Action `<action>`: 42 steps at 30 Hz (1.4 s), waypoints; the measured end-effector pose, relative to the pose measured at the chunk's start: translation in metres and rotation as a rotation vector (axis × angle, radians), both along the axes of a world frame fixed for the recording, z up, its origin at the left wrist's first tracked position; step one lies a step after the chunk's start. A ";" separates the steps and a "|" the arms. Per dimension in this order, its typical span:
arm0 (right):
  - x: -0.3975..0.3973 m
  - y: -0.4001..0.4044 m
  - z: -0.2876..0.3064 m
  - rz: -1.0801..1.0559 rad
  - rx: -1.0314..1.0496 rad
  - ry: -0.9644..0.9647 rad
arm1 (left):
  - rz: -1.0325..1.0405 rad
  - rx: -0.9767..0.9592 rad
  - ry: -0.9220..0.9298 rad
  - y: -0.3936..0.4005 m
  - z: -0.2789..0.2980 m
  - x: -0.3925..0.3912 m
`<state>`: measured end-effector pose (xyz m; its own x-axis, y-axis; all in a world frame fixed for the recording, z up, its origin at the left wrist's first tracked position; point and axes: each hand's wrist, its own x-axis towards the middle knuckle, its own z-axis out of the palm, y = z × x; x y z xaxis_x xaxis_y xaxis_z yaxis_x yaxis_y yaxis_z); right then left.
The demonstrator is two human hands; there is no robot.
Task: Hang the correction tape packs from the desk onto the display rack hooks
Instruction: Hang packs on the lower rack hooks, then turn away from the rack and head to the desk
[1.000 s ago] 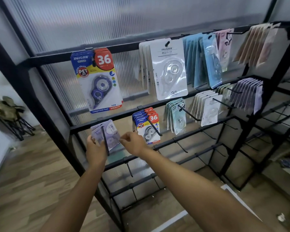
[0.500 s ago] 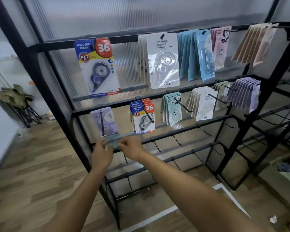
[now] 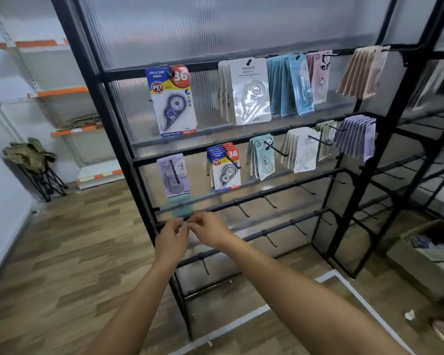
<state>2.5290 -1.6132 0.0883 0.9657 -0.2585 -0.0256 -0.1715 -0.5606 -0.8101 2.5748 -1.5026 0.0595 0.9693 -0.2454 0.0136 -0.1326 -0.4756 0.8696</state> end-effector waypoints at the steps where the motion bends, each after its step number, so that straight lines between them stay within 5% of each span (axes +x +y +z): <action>1: -0.012 0.007 -0.001 -0.016 0.010 -0.006 | -0.016 0.004 -0.018 0.007 0.001 -0.010; 15: -0.168 0.089 -0.001 -0.116 -0.008 0.026 | -0.089 0.128 -0.122 0.092 0.017 -0.154; 28: -0.240 0.168 -0.009 0.163 -0.107 -0.013 | 0.189 0.233 -0.106 0.179 0.015 -0.266; 42: -0.299 0.482 -0.009 0.815 -0.124 -0.063 | 0.755 0.356 -0.044 0.485 0.008 -0.398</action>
<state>2.2300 -1.1312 0.0795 0.8501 0.5263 0.0175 0.3713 -0.5754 -0.7287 2.1767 -1.0179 0.0676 0.8753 0.4731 0.0999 0.3016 -0.6958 0.6519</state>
